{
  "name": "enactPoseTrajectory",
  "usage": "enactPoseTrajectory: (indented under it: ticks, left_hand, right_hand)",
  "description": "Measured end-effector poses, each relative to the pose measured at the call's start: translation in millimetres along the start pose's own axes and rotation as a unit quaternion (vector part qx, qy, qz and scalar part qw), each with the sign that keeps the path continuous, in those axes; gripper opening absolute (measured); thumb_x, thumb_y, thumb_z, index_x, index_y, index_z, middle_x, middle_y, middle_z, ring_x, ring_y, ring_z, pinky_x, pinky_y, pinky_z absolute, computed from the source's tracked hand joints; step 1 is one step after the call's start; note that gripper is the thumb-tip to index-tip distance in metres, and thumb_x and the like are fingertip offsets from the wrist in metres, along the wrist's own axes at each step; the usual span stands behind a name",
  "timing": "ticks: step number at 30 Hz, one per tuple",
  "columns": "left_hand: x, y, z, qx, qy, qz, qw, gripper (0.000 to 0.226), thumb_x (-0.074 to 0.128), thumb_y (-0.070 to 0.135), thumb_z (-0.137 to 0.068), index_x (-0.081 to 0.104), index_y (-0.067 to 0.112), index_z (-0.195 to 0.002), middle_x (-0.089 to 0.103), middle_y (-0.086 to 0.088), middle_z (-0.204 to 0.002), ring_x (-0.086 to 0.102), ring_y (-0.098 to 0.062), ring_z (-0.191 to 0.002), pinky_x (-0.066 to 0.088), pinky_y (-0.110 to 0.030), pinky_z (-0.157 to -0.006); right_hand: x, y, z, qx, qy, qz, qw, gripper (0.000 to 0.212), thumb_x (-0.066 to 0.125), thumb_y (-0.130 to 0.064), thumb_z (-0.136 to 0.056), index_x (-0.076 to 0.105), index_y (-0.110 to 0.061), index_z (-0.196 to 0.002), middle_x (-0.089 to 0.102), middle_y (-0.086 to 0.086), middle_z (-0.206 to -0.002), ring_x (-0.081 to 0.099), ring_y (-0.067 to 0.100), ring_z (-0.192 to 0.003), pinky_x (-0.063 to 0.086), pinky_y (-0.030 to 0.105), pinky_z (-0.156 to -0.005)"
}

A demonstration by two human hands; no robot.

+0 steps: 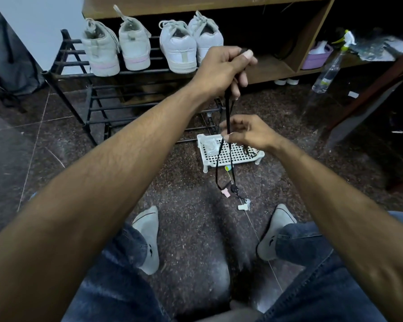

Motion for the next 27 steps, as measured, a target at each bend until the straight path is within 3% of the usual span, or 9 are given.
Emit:
enactPoseTrajectory:
  ticks: [3, 6, 9, 11, 13, 16, 19, 22, 27]
  left_hand:
    - [-6.0, 19.1, -3.2, 0.032, 0.005, 0.000, 0.999, 0.022, 0.047, 0.019, -0.102, 0.063, 0.006, -0.096, 0.059, -0.004, -0.058, 0.047, -0.010, -0.035, 0.039, -0.022, -0.038]
    - [-19.0, 34.5, -7.1, 0.037, 0.042, -0.018, 0.998, 0.025, 0.049, 0.021, -0.101, 0.064, 0.001, -0.102, 0.060, -0.003, -0.059, 0.048, -0.013, -0.039, 0.039, -0.022, -0.040]
    - [-28.3, 30.9, -8.8, 0.004, 0.072, -0.022, 0.997, 0.024, 0.055, 0.018, -0.097, 0.064, -0.004, -0.101, 0.060, -0.005, -0.061, 0.051, -0.016, -0.045, 0.040, -0.022, -0.047]
    - [-31.9, 21.9, -8.3, -0.011, 0.075, -0.020, 0.997, 0.015, 0.059, 0.016, -0.095, 0.064, 0.005, -0.085, 0.060, -0.005, -0.061, 0.054, -0.016, -0.049, 0.042, -0.028, -0.054]
    - [-34.9, 14.6, -7.2, -0.015, 0.078, -0.038, 0.996, 0.017, 0.061, 0.013, -0.093, 0.061, 0.013, -0.076, 0.060, -0.005, -0.061, 0.055, -0.015, -0.051, 0.043, -0.028, -0.053]
    - [-37.4, 16.0, -3.7, 0.003, 0.064, -0.083, 0.994, 0.013, 0.061, 0.007, -0.092, 0.062, 0.008, -0.079, 0.057, -0.006, -0.059, 0.054, -0.012, -0.049, 0.043, -0.021, -0.049]
    - [-40.6, 23.6, -2.2, 0.019, 0.041, -0.157, 0.987, 0.011, 0.063, 0.010, -0.090, 0.065, 0.009, -0.079, 0.058, -0.002, -0.058, 0.053, -0.005, -0.048, 0.042, -0.019, -0.052]
    - [-40.4, 32.2, -0.7, 0.032, 0.028, -0.171, 0.984, 0.011, 0.063, 0.011, -0.088, 0.066, 0.005, -0.080, 0.058, 0.000, -0.058, 0.051, -0.003, -0.048, 0.040, -0.017, -0.051]
    - [-41.9, 52.5, 3.0, 0.071, 0.056, -0.111, 0.990, 0.012, 0.063, 0.008, -0.089, 0.063, 0.006, -0.077, 0.058, -0.002, -0.059, 0.054, -0.009, -0.053, 0.043, -0.018, -0.051]
  right_hand:
    - [-2.4, -22.0, -2.1, -0.041, 0.006, 0.003, 0.999, 0.020, 0.071, -0.009, -0.086, 0.069, 0.004, -0.101, 0.069, 0.015, -0.086, 0.061, 0.006, -0.073, 0.050, 0.018, -0.068]
    - [-7.8, -38.3, -10.6, -0.066, 0.034, -0.013, 0.997, 0.024, 0.067, -0.018, -0.090, 0.068, 0.006, -0.090, 0.066, 0.028, -0.081, 0.060, 0.018, -0.067, 0.048, 0.029, -0.063]
    - [-17.5, -52.6, -14.3, -0.071, 0.084, -0.064, 0.992, 0.017, 0.067, -0.015, -0.090, 0.070, 0.002, -0.086, 0.067, 0.019, -0.075, 0.061, 0.016, -0.062, 0.050, 0.028, -0.059]
    - [-22.9, -60.7, -12.2, -0.080, 0.108, -0.093, 0.987, 0.018, 0.069, -0.012, -0.088, 0.068, 0.007, -0.086, 0.067, 0.017, -0.073, 0.058, 0.022, -0.059, 0.050, 0.030, -0.055]
    - [-24.4, -66.3, -8.8, -0.094, 0.119, -0.093, 0.984, 0.013, 0.069, -0.006, -0.087, 0.066, 0.006, -0.084, 0.063, 0.007, -0.065, 0.052, 0.010, -0.050, 0.043, 0.021, -0.047]
    - [-26.0, -69.5, -4.9, -0.128, 0.156, -0.078, 0.976, 0.012, 0.075, -0.008, -0.082, 0.064, -0.003, -0.086, 0.059, 0.000, -0.070, 0.052, 0.004, -0.059, 0.044, 0.018, -0.057]
    - [-24.7, -65.5, -4.6, -0.127, 0.206, -0.091, 0.966, 0.037, 0.081, -0.017, -0.077, 0.057, -0.012, -0.105, 0.059, 0.003, -0.099, 0.056, 0.009, -0.088, 0.049, 0.020, -0.074]
    - [-10.5, -67.3, -8.7, -0.111, 0.161, -0.111, 0.974, 0.064, 0.083, -0.020, -0.075, 0.048, -0.018, -0.129, 0.057, 0.004, -0.126, 0.054, 0.010, -0.117, 0.050, 0.020, -0.091]
    - [26.6, -70.8, -18.1, -0.069, 0.116, -0.149, 0.980, 0.035, 0.072, -0.004, -0.083, 0.058, -0.006, -0.115, 0.063, 0.004, -0.088, 0.060, 0.002, -0.081, 0.050, 0.015, -0.081]
Point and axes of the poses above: each hand's wrist, its own z-axis away from the middle knuckle, its own x-axis out of the palm, y = z × x, the point moved 4 cm from there along -z, towards the middle knuckle
